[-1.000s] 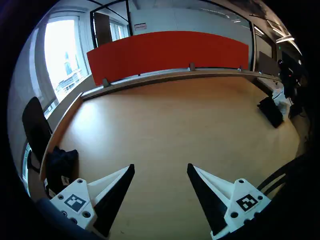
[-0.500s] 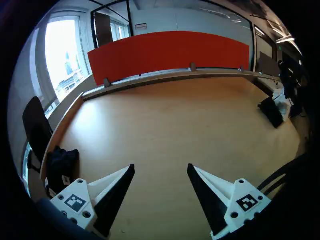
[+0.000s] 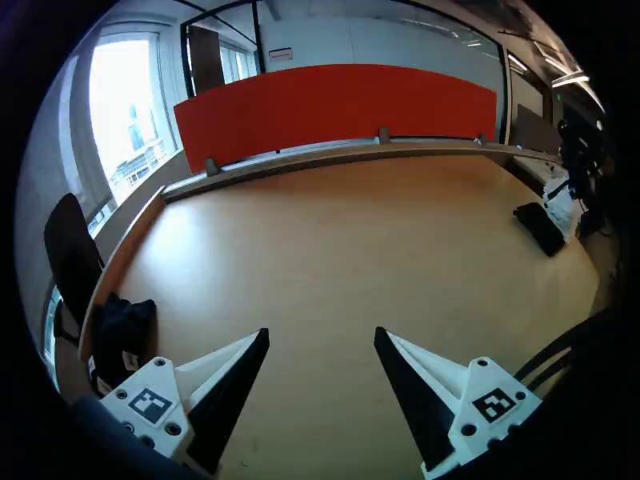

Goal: Fold towel

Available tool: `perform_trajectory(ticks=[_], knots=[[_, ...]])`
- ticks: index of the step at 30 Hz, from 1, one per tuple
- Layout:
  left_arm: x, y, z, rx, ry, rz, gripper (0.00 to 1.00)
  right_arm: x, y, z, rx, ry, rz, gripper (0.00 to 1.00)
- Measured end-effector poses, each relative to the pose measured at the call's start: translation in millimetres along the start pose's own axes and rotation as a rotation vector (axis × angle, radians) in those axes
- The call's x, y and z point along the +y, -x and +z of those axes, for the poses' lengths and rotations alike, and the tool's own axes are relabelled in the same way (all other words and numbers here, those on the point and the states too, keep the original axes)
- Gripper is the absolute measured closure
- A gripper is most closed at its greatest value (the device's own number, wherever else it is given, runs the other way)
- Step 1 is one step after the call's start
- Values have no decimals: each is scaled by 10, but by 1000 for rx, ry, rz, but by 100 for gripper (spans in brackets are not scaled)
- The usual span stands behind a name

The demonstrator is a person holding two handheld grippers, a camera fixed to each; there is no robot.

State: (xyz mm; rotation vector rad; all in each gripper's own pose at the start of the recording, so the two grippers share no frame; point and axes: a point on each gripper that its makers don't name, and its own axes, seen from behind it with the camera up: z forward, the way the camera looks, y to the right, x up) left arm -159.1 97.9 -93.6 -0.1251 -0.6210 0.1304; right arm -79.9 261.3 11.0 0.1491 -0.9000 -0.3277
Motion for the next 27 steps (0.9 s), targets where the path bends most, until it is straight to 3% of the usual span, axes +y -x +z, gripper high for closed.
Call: perform_trajectory(ticks=[5,10,15,18,27], knots=[[0,-9,-6,3,3,1,3,-8,8,-39,5,5,7,18],[3,-17,-8,7,5,1,3,-36,20,-71,13,2,18,8],[6,-24,-6,10,9,2,2,-87,33,-106,23,-4,34,8],[11,-28,-5,12,11,2,2,-126,53,-126,26,-8,45,0],[19,-50,-10,17,17,5,2,-222,135,-166,36,-21,79,0]])
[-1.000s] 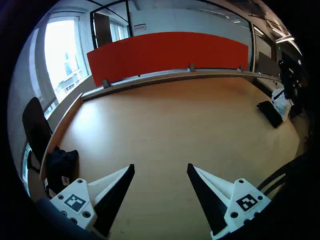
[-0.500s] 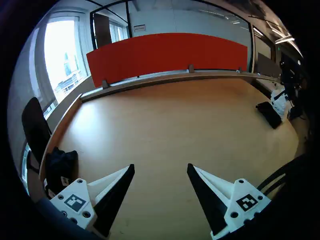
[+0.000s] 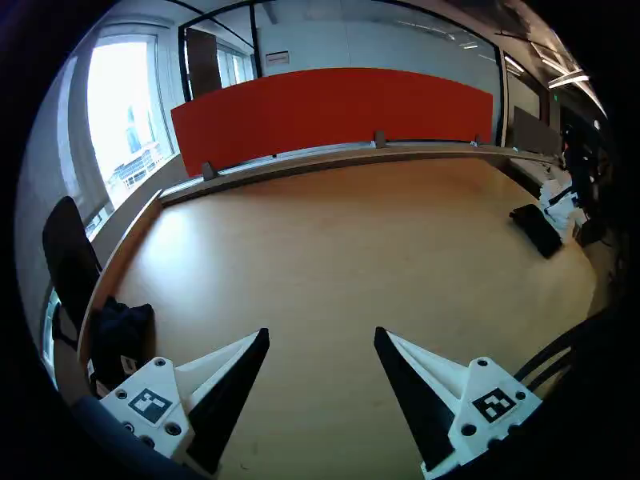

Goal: Fold towel

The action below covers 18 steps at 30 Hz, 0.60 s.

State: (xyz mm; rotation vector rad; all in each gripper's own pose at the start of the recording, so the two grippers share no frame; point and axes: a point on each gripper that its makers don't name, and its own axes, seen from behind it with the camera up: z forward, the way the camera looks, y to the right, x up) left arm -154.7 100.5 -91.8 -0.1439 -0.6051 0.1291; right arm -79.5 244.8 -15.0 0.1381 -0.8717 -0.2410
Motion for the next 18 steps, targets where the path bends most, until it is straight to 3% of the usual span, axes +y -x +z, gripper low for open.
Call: perform_trajectory(ticks=[18], knots=[[33,-23,8,4,8,6,2,-223,293,-70,-3,-39,43,0]])
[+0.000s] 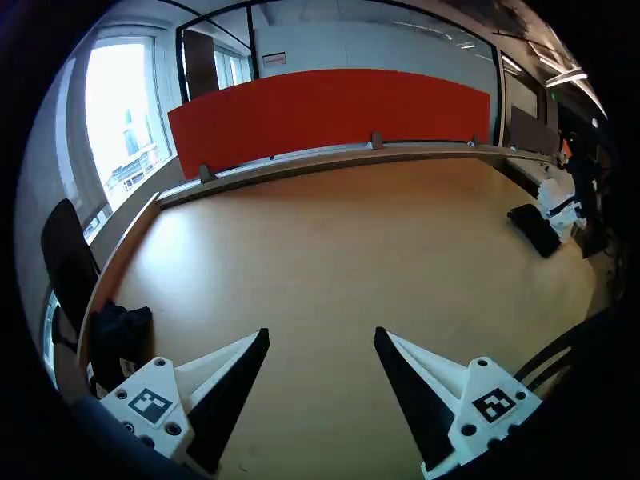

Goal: Fold towel

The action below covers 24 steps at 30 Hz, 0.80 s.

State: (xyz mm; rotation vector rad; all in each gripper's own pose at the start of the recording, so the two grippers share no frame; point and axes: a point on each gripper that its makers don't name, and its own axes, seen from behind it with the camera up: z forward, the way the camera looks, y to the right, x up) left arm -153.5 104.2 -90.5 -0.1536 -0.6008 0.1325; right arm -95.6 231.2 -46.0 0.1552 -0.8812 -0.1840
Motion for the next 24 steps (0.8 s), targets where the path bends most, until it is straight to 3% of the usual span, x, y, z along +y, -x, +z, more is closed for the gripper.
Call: perform_trajectory(ticks=[15,24], knots=[[-9,13,-12,-1,0,3,2,-107,189,0,-16,-23,14,0],[-28,50,-34,-5,-4,2,2,-167,445,52,-62,-32,13,0]])
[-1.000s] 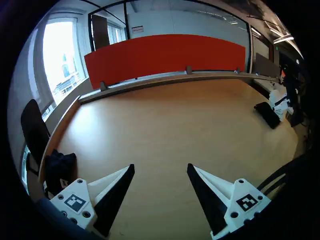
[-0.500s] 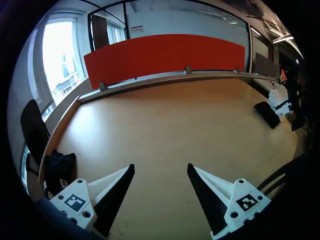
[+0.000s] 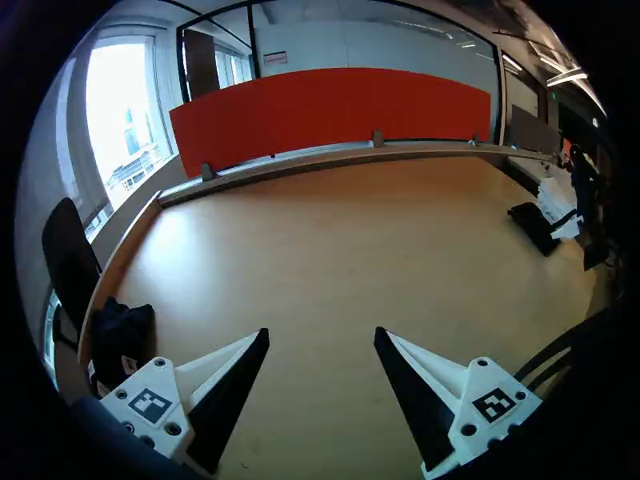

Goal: Fold towel

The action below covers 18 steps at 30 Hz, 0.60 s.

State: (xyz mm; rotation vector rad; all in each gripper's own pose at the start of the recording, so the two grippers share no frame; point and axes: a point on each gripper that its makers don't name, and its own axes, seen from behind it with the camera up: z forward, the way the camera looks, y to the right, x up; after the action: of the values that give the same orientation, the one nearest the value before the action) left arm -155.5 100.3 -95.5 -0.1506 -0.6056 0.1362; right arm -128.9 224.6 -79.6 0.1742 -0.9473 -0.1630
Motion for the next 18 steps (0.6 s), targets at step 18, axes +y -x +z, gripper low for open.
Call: perform_trajectory(ticks=[18], knots=[[12,22,-30,-2,-1,6,2,17,212,82,-58,-7,-26,0]])
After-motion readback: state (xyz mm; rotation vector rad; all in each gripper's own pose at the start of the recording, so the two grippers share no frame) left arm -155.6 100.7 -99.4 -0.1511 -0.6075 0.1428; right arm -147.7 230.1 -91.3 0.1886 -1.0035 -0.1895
